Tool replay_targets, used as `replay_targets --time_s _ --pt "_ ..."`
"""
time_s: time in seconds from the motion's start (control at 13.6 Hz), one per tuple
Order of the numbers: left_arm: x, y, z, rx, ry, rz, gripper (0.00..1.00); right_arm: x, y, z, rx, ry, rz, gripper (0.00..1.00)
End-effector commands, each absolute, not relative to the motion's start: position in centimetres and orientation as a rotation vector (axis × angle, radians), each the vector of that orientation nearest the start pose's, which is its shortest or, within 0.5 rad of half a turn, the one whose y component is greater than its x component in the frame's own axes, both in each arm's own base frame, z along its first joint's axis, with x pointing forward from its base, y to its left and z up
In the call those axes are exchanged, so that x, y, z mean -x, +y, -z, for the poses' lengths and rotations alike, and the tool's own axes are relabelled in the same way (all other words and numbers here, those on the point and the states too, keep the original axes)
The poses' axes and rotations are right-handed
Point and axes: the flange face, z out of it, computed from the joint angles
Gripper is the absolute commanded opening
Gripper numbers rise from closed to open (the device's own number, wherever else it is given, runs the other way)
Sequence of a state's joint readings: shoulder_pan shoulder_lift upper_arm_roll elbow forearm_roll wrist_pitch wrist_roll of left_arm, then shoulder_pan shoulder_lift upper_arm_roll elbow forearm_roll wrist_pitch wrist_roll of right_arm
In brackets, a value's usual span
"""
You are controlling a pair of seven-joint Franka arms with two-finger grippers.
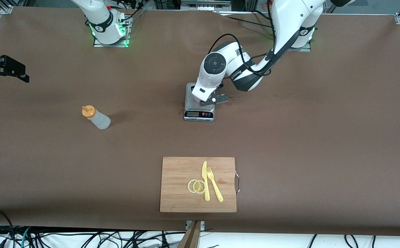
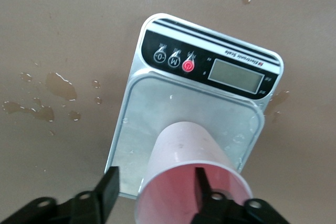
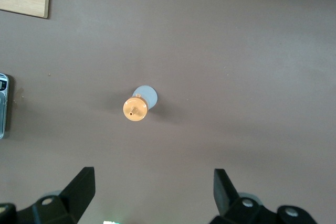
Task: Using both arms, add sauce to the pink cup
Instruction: 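Carry the pink cup with the left gripper onto the scale, then release the cup and raise the left gripper while the right gripper advances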
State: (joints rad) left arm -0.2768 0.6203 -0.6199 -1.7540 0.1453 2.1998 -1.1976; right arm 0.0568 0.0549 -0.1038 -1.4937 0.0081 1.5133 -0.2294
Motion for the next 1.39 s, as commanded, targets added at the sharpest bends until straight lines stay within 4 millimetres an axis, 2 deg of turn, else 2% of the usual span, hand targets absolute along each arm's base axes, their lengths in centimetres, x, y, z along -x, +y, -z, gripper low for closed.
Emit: replay_targets --time_s 0.0,0.07,0.29,0.37,0.44,0.59,0.66,0.81,0.88,0.95,1.1,1.17,1.32 --pt "-44.0 -48.2 -31.8 3.119 -0.445 -0.291 1.0 -56.5 -4.2 -62.6 3.105 -0.243 -0.032 1.0" --pt "-43.5 -47.9 -33.8 3.098 -0.421 -0.267 1.0 -56.4 -4.9 -62.7 3.107 -0.224 -0.031 1.0" --pt "-41.3 -46.3 -40.4 3.01 -0.385 -0.204 1.0 -56.2 -4.9 -63.0 3.11 -0.21 -0.035 1.0" --pt "-41.3 -45.4 -42.7 3.01 -0.429 -0.22 1.0 -56.3 -4.8 -62.8 3.107 -0.226 -0.039 1.0" --pt "-42.4 -44.0 -44.8 3.028 -0.477 -0.245 1.0 -56.2 -4.7 -63.0 3.106 -0.233 -0.036 1.0" --pt "-45.0 -39.6 -49.1 3.054 -0.376 -0.299 1.0 -56.0 -4.4 -62.6 3.098 -0.241 -0.073 1.0" --pt "-46.9 -36.6 -50.9 3.042 -0.365 -0.328 1.0 -56.1 -4.0 -62.3 3.094 -0.255 -0.099 1.0" --pt "-50.8 -30.6 -54.8 3.048 -0.445 -0.332 1.0 -55.9 -3.8 -61.7 3.09 -0.262 -0.149 1.0" --pt "-52.5 -27.9 -56.1 3.071 -0.459 -0.318 1.0 -56.0 -3.8 -61.4 3.087 -0.259 -0.163 1.0" --pt "-53.6 -25.2 -57.2 3.102 -0.387 -0.288 1.0 -55.9 -3.9 -61.4 3.08 -0.294 -0.168 1.0" --pt "-54.7 -20.6 -58.4 3.114 -0.307 -0.24 1.0 -56.0 -3.6 -60.8 3.02 -0.599 -0.174 1.0" --pt "-54.4 -18.7 -59.2 3.12 -0.244 -0.211 1.0 -56.3 -3.6 -59.5 2.974 -0.757 -0.183 1.0" --pt "-53.7 -15.1 -58.8 3.115 -0.085 -0.232 1.0 -56.9 -3.4 -57.4 2.868 -0.978 -0.138 1.0"
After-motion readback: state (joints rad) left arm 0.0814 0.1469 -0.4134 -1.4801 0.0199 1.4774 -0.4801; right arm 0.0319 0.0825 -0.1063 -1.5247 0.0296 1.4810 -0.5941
